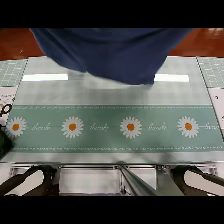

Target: Fold the shirts.

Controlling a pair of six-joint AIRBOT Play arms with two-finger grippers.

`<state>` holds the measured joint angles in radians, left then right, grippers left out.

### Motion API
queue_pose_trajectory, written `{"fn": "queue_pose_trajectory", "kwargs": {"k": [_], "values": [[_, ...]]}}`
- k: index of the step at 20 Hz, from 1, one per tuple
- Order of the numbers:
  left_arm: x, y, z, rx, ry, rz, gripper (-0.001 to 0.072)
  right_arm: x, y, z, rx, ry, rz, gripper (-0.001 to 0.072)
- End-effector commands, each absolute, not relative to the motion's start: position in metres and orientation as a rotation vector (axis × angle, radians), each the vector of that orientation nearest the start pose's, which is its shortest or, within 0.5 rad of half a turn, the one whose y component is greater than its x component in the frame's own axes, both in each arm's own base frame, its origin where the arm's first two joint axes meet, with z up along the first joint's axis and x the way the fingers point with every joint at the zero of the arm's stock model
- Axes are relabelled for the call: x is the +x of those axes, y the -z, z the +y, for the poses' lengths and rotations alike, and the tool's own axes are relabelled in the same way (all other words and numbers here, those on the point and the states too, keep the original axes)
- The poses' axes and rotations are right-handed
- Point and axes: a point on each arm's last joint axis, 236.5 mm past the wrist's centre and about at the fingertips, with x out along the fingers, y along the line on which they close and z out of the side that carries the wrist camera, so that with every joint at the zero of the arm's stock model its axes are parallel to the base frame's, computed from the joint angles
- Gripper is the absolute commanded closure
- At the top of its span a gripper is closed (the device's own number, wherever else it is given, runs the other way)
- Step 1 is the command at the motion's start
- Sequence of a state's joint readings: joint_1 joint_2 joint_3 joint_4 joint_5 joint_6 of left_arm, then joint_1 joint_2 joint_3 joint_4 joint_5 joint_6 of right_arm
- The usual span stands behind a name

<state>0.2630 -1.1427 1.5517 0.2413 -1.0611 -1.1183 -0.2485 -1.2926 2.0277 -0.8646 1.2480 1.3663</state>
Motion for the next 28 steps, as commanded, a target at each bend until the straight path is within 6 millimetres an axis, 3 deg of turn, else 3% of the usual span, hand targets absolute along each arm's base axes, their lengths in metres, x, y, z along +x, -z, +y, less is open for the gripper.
{"fn": "queue_pose_trajectory", "kwargs": {"k": [1, 2, 5, 9, 12, 15, 18, 20, 25, 28], "values": [[0.333, -0.492, -0.096, -0.455, 0.716, -0.022, 0.0686, 0.344, -0.497, 0.042, 0.118, -0.313, 0.12, 0.0688], [0.306, -0.507, -0.096, -0.397, 0.689, -0.069, 0.0686, 0.319, -0.508, 0.04, 0.082, -0.274, 0.086, 0.0688], [0.241, -0.524, -0.089, -0.206, 0.496, -0.15, 0.0685, 0.249, -0.522, 0.027, -0.015, -0.13, 0.015, 0.0688], [0.176, -0.515, -0.078, 0.001, 0.184, -0.169, 0.0685, 0.178, -0.519, 0.019, -0.067, -0.013, -0.014, 0.0688], [0.151, -0.501, -0.083, 0.018, 0.139, -0.134, 0.0685, 0.151, -0.518, 0.017, -0.079, 0.024, -0.027, 0.0688], [0.159, -0.46, -0.09, 0.0, 0.214, 0.025, 0.0685, 0.148, -0.503, 0.007, -0.054, 0.067, 0.034, 0.0688], [0.194, -0.399, -0.075, -0.115, 0.247, 0.221, 0.0685, 0.171, -0.476, 0.003, -0.02, 0.056, 0.124, 0.0688], [0.228, -0.352, -0.069, -0.211, 0.3, 0.335, 0.0685, 0.21, -0.427, 0.0, 0.024, 0.022, 0.274, 0.0688], [0.33, -0.211, -0.059, -0.439, 0.428, 0.568, 0.0685, 0.341, -0.287, -0.006, 0.144, -0.102, 0.582, 0.0688], [0.407, -0.125, -0.061, -0.5, 0.374, 0.667, 0.0685, 0.424, -0.203, -0.014, 0.221, -0.148, 0.72, 0.0688]]}}
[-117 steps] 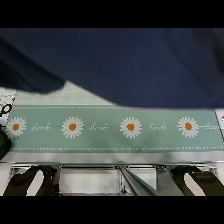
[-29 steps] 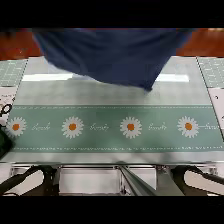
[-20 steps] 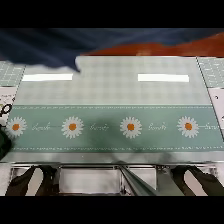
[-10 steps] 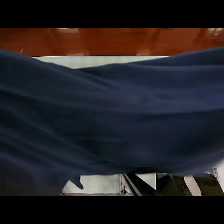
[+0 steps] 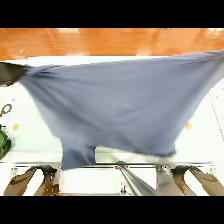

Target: Fold the shirts.

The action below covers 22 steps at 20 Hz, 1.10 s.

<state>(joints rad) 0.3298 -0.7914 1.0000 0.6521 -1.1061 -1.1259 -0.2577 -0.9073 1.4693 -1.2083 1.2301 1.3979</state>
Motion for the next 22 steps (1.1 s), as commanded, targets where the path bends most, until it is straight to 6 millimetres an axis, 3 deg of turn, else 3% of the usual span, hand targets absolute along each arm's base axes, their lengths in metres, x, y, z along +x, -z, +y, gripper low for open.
{"fn": "queue_pose_trajectory", "kwargs": {"k": [1, 4, 5, 8, 10, 12, 13, 14, 15, 16, 18, 20, 22], "values": [[0.435, -0.097, -0.059, -0.516, 0.33, 0.692, 0.0685, 0.449, -0.173, -0.017, 0.242, -0.145, 0.755, 0.0688], [0.498, -0.024, -0.064, -0.546, 0.289, 0.797, 0.0685, 0.508, -0.08, -0.021, 0.31, -0.118, 0.842, 0.0688], [0.514, -0.004, -0.07, -0.553, 0.3, 0.833, 0.0685, 0.521, -0.057, -0.023, 0.333, -0.105, 0.852, 0.0688], [0.552, 0.029, -0.076, -0.598, 0.302, 0.88, 0.0685, 0.547, -0.005, -0.017, 0.45, -0.108, 0.901, 0.0688], [0.565, 0.034, -0.076, -0.66, 0.285, 0.893, 0.0685, 0.554, 0.011, -0.009, 0.516, -0.129, 0.933, 0.0687], [0.567, 0.026, -0.078, -0.654, 0.301, 0.886, 0.0685, 0.559, 0.012, 0.003, 0.608, -0.153, 0.925, 0.0655], [0.566, 0.022, -0.081, -0.653, 0.318, 0.891, 0.0665, 0.56, 0.01, 0.005, 0.628, -0.159, 0.92, 0.0462], [0.563, 0.019, -0.086, -0.653, 0.341, 0.903, 0.0446, 0.56, 0.005, 0.01, 0.645, -0.177, 0.921, 0.0289], [0.558, 0.014, -0.09, -0.654, 0.375, 0.928, 0.0214, 0.556, -0.002, 0.014, 0.656, -0.206, 0.94, 0.0296], [0.552, 0.006, -0.092, -0.68, 0.405, 0.958, 0.0203, 0.55, -0.015, 0.017, 0.672, -0.244, 0.975, 0.0299], [0.539, -0.023, -0.076, -0.837, 0.394, 1.032, 0.0204, 0.528, -0.05, 0.008, 0.663, -0.327, 1.042, 0.0304], [0.517, -0.058, -0.05, -0.846, 0.433, 1.047, 0.0203, 0.5, -0.092, -0.02, 0.633, -0.346, 1.058, 0.0304], [0.485, -0.076, -0.023, -0.766, 0.412, 1.084, 0.0203, 0.469, -0.118, -0.058, 0.558, -0.255, 1.051, 0.0304]]}}
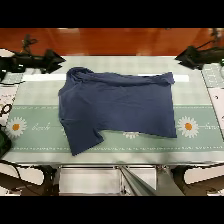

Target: Fold the shirts.

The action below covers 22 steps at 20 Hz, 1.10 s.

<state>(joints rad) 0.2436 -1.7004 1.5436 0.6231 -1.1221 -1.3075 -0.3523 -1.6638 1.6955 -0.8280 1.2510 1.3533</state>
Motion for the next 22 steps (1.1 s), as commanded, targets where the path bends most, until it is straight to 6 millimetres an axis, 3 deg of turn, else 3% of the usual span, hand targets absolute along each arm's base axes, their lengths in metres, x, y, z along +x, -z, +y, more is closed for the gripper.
{"fn": "queue_pose_trajectory", "kwargs": {"k": [1, 3, 5, 9, 11, 14, 22], "values": [[0.467, -0.077, -0.007, -0.705, 0.368, 1.112, 0.0204, 0.451, -0.123, -0.076, 0.526, -0.194, 1.055, 0.0304], [0.435, -0.075, 0.006, -0.669, 0.294, 1.124, 0.0204, 0.422, -0.121, -0.085, 0.547, -0.139, 1.044, 0.0303], [0.398, -0.058, 0.005, -0.714, 0.248, 1.141, 0.0204, 0.395, -0.1, -0.078, 0.63, -0.12, 1.018, 0.0303], [0.316, 0.016, 0.002, -0.934, 0.099, 1.282, 0.0204, 0.326, -0.02, -0.048, 0.759, -0.05, 1.115, 0.0303], [0.289, 0.045, -0.006, -1.008, 0.086, 1.348, 0.0204, 0.305, 0.006, -0.034, 0.794, -0.049, 1.153, 0.0303], [0.284, 0.061, -0.005, -1.02, 0.068, 1.343, 0.0204, 0.291, 0.022, -0.022, 0.804, -0.081, 1.194, 0.0303], [0.284, 0.097, -0.01, -1.054, 0.043, 1.426, 0.0204, 0.301, 0.013, -0.015, 0.82, -0.132, 1.145, 0.0303]]}}
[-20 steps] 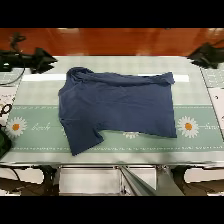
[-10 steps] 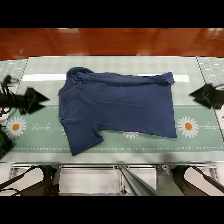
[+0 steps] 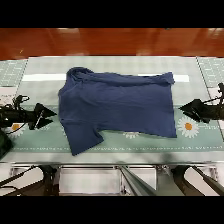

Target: Fold the shirts.

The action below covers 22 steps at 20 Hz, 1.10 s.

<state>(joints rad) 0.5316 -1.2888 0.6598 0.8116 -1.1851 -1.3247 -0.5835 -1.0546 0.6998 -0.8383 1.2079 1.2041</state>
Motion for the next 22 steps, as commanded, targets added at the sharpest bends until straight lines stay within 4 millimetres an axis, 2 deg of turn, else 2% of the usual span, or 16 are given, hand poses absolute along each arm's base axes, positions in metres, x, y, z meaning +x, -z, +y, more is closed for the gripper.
{"fn": "queue_pose_trajectory", "kwargs": {"k": [1, 3, 7, 8, 9, 10, 12, 14, 16, 19, 22], "values": [[0.286, 0.1, -0.012, -1.039, 0.041, 1.425, 0.0204, 0.302, 0.012, -0.014, 0.824, -0.135, 1.141, 0.0304], [0.292, 0.106, -0.022, -1.01, 0.052, 1.429, 0.0204, 0.302, 0.012, -0.013, 0.825, -0.137, 1.142, 0.0304], [0.307, 0.111, -0.056, -1.008, 0.129, 1.44, 0.0221, 0.302, 0.011, -0.013, 0.827, -0.137, 1.139, 0.0304], [0.311, 0.111, -0.061, -0.99, 0.146, 1.446, 0.0413, 0.302, 0.011, -0.013, 0.827, -0.138, 1.14, 0.0304], [0.315, 0.107, -0.064, -0.966, 0.169, 1.439, 0.0692, 0.301, 0.012, -0.014, 0.824, -0.134, 1.143, 0.0304], [0.317, 0.101, -0.067, -0.94, 0.202, 1.434, 0.0685, 0.299, 0.013, -0.019, 0.828, -0.12, 1.144, 0.0304], [0.32, 0.089, -0.069, -0.935, 0.244, 1.44, 0.0685, 0.284, 0.025, -0.049, 0.822, -0.015, 1.174, 0.0303], [0.323, 0.08, -0.071, -0.926, 0.272, 1.438, 0.0685, 0.246, 0.046, -0.074, 0.855, 0.133, 1.289, 0.0304], [0.326, 0.077, -0.07, -0.922, 0.275, 1.43, 0.0685, 0.217, 0.058, -0.068, 0.924, 0.159, 1.378, 0.0304], [0.325, 0.076, -0.071, -0.923, 0.276, 1.431, 0.0685, 0.187, 0.076, -0.053, 0.958, 0.153, 1.515, 0.0304], [0.324, 0.078, -0.07, -0.914, 0.273, 1.436, 0.0685, 0.184, 0.081, -0.039, 1.034, 0.113, 1.567, 0.0304]]}}
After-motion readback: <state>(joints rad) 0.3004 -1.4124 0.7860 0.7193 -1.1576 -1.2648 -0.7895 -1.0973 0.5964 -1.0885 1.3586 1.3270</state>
